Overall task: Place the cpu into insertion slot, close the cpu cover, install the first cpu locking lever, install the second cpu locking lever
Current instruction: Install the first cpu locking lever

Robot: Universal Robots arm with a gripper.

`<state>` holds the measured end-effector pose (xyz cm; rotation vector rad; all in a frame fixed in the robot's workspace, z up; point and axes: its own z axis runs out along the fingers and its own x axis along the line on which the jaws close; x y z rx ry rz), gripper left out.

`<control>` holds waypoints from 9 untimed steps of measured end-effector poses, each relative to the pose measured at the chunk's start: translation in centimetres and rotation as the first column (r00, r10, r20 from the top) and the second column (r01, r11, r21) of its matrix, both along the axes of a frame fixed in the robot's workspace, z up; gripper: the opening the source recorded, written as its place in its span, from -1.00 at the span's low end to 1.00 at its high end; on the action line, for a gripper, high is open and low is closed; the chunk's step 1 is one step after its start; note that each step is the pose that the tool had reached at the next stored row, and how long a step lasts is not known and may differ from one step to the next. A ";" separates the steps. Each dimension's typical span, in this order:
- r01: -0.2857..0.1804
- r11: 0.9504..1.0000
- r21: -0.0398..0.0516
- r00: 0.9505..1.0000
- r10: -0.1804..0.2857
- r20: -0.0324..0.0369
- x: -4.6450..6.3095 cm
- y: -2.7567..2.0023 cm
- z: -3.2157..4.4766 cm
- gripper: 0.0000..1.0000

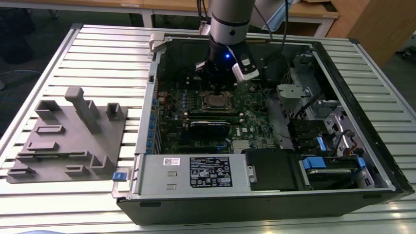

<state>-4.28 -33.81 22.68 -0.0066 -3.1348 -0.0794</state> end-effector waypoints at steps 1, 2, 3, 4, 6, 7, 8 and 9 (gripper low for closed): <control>0.000 1.000 0.000 1.000 0.000 0.000 0.0 0.00 0.00 -0.80; 0.000 1.000 0.000 1.000 0.000 0.000 0.0 0.00 0.00 -0.80; 0.000 1.000 0.000 1.000 0.000 0.000 0.0 0.00 0.01 -0.80; 0.000 1.000 0.000 1.000 0.000 0.000 0.0 0.00 0.01 -0.80; 0.000 1.000 0.000 1.000 0.000 0.000 -0.3 -0.01 0.02 -0.80; 0.000 1.000 0.000 1.000 0.000 0.000 -0.6 -0.01 0.01 -0.80; 0.000 1.000 0.000 1.000 0.000 0.001 -0.8 0.00 0.00 -0.80; 0.000 1.000 0.000 1.000 0.000 0.001 -1.1 0.00 -0.01 -0.80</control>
